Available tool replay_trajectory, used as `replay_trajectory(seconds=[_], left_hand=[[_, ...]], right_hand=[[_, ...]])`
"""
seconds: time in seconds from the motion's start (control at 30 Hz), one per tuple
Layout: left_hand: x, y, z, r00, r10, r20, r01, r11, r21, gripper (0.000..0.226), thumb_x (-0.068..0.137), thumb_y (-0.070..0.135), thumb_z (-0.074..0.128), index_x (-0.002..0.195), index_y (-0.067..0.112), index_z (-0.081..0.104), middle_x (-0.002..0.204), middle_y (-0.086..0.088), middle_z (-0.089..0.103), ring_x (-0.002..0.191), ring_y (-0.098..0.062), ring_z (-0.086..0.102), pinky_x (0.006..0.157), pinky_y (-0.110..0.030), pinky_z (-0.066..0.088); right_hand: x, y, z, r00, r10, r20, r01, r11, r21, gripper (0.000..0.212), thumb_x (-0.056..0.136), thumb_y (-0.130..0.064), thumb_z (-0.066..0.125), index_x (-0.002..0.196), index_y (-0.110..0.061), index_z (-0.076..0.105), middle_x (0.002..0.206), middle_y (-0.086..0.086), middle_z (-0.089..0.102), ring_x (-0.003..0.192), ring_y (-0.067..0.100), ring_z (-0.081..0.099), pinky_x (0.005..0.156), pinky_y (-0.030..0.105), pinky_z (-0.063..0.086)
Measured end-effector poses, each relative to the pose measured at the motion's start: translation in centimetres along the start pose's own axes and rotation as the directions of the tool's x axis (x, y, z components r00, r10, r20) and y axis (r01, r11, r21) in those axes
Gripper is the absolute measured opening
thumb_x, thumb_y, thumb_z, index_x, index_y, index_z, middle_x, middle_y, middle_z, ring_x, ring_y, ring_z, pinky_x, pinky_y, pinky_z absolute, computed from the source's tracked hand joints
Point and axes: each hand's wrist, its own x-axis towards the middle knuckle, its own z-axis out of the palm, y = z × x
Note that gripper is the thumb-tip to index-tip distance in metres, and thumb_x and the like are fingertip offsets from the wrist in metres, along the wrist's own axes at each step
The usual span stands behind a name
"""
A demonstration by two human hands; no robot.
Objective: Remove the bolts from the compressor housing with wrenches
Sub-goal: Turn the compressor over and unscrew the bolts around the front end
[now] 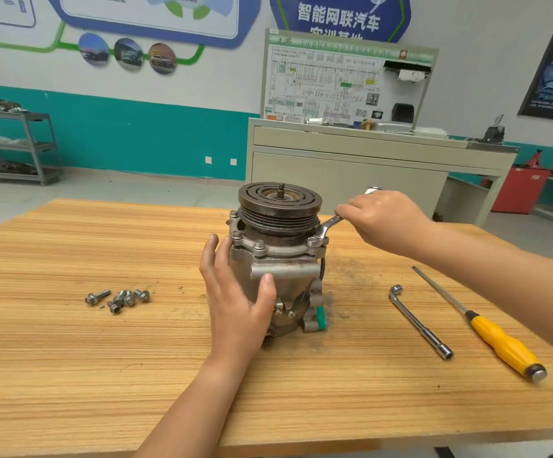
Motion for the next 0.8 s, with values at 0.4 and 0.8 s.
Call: replay_trajectory(seconds=[0.4,0.8], left_hand=[[0.0,0.0,0.0,1.0,0.0,0.011,0.0,1.0,0.018,0.073,0.079,0.05,0.041,0.143,0.022,0.02,0.146,0.01,0.014,0.129,0.019,0.009,0.099,0.0,0.015],[0.0,0.3,-0.2,1.0,-0.017,0.001,0.017,1.0,-0.004,0.066,0.08,0.051,0.04,0.138,0.032,0.017,0.144,0.008,0.016,0.138,-0.018,0.026,0.11,-0.04,0.03]], right_hand=[[-3.3,-2.5,-0.8,0.76,0.628,-0.168,-0.258,0.528,0.809,0.026,0.095,-0.011,0.047,0.119,-0.006,0.055,0.06,0.003,0.055,0.053,0.021,0.053,0.053,0.032,0.044],[-7.6,-5.1,-4.6,0.896,0.416,0.153,-0.443,0.829,0.34,0.029,0.098,-0.032,0.031,0.126,-0.034,0.038,0.083,-0.002,0.063,0.077,0.024,0.059,0.061,0.034,0.05]])
